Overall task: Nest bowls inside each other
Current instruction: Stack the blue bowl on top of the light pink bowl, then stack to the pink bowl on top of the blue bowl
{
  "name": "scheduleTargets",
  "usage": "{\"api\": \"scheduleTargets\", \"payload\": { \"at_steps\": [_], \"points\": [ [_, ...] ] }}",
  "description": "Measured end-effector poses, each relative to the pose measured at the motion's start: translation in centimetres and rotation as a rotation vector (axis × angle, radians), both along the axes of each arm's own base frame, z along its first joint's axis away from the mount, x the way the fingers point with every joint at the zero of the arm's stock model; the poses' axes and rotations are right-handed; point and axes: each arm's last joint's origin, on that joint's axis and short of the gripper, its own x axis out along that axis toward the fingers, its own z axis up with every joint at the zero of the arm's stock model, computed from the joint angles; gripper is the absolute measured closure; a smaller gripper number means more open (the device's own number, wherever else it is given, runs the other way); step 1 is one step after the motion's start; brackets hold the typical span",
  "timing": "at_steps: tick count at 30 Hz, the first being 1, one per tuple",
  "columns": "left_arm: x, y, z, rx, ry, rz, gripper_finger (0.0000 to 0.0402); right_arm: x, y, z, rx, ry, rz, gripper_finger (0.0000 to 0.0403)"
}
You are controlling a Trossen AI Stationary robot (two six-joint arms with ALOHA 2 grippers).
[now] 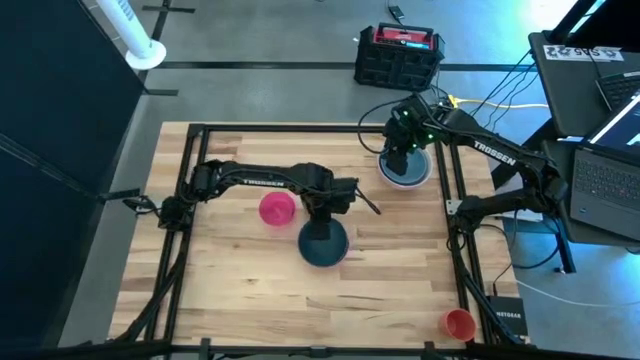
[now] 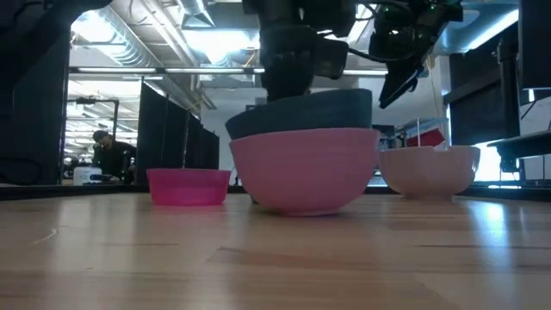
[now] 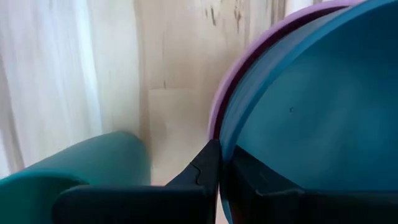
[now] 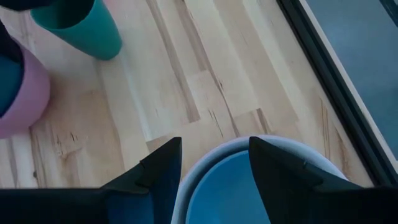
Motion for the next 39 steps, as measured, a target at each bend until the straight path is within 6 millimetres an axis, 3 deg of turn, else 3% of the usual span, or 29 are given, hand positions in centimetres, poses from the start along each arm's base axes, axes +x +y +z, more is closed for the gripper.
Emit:
{"api": "scheduleTargets", "payload": {
  "at_steps": [9,17,20,26,28,39],
  "points": [
    [0.2,-1.3,-0.4,-0.004,0.006,-0.052,0.0392,0.0,0.0,0.0,0.001,0.0,-0.001,0.0228],
    [-0.2,-1.3,-0.3,-0.009,0.037,-0.067,0.0333,0.0,0.0,0.0,0.001,0.0,-0.001,0.0228],
    [-0.1,-1.3,1.0,-0.007,0.017,-0.073,0.0319,0.0,0.0,0.0,0.001,0.0,-0.001,0.0228],
    [-0.3,-1.7,5.8,0.013,-0.063,-0.095,0.0313,0.0,0.0,0.0,0.002,0.001,-0.001,0.0228],
    [-1.2,-2.0,6.7,0.043,-0.035,-0.094,0.0313,0.0,0.0,0.0,0.004,0.004,-0.001,0.0228],
    [-9.0,-2.8,7.2,0.161,0.196,-0.08,0.0313,-0.2,0.2,-0.2,0.018,0.023,-0.001,0.0228]
  ]
}}
